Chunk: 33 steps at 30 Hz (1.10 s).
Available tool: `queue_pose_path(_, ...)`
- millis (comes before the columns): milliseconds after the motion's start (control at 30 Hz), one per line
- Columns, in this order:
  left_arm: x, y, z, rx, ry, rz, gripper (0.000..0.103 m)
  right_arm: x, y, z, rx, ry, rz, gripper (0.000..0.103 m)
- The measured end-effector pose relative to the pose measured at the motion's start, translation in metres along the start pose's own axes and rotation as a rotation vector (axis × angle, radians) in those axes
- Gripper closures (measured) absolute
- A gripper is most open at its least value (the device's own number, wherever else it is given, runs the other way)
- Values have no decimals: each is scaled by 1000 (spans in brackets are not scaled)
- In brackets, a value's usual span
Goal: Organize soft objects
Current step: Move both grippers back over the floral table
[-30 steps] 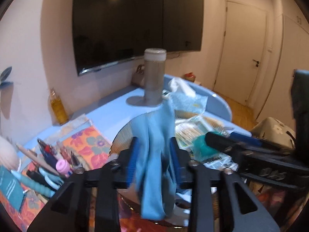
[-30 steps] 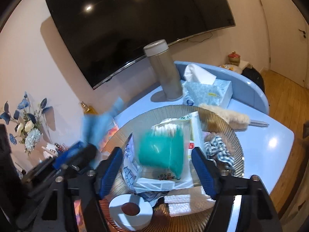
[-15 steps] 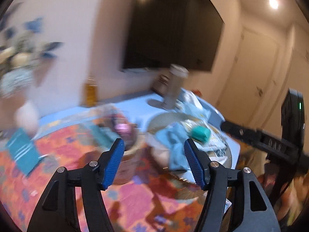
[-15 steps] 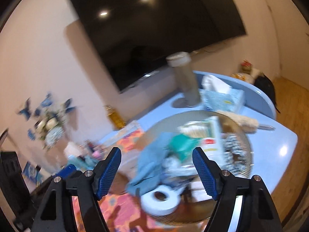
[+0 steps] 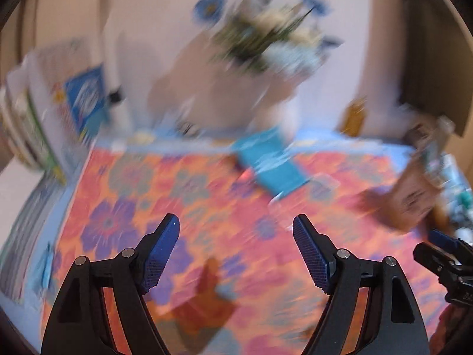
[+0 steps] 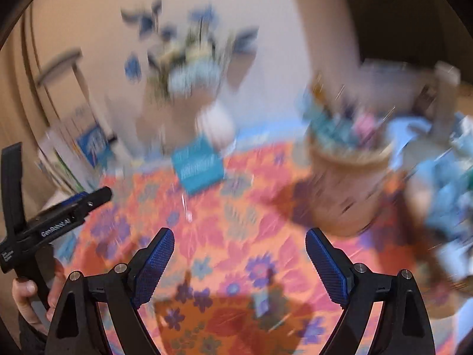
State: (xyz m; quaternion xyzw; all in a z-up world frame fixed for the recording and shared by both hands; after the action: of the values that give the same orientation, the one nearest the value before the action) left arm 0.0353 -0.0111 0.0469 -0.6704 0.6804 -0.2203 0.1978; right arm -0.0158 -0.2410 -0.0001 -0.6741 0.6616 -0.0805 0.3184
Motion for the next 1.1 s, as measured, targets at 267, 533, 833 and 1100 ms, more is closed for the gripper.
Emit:
queue_pose_path(267,-33,28,60,-89,12,-79,25,-1,15,46,-64,7,-6,13)
queue_pose_path(533,-23,35,67,-129,8,-41,20,-1,16,66,-122,118,-19,13)
queue_pose_path(833,-30,36,76,-175,-10,-67,16,-14,22,88,-236,251,-123,0)
queue_pose_path(1100,-23,4,59,-220,-23,38,1,-32,-15,88,-420,136,-138,0)
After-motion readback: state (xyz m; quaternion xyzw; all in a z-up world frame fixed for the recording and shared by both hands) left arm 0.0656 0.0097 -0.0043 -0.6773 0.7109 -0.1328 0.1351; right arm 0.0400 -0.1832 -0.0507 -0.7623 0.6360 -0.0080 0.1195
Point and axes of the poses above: each gripper's, at about its wrist camera, not at the fingertips, and z roughly the way its jaws point, x to its right, y to its underside, the point moved 5 cm from there along z, roughly the way its jaws point, and after that the axes turned 13 degrees about -x, right-handed, at the moved point
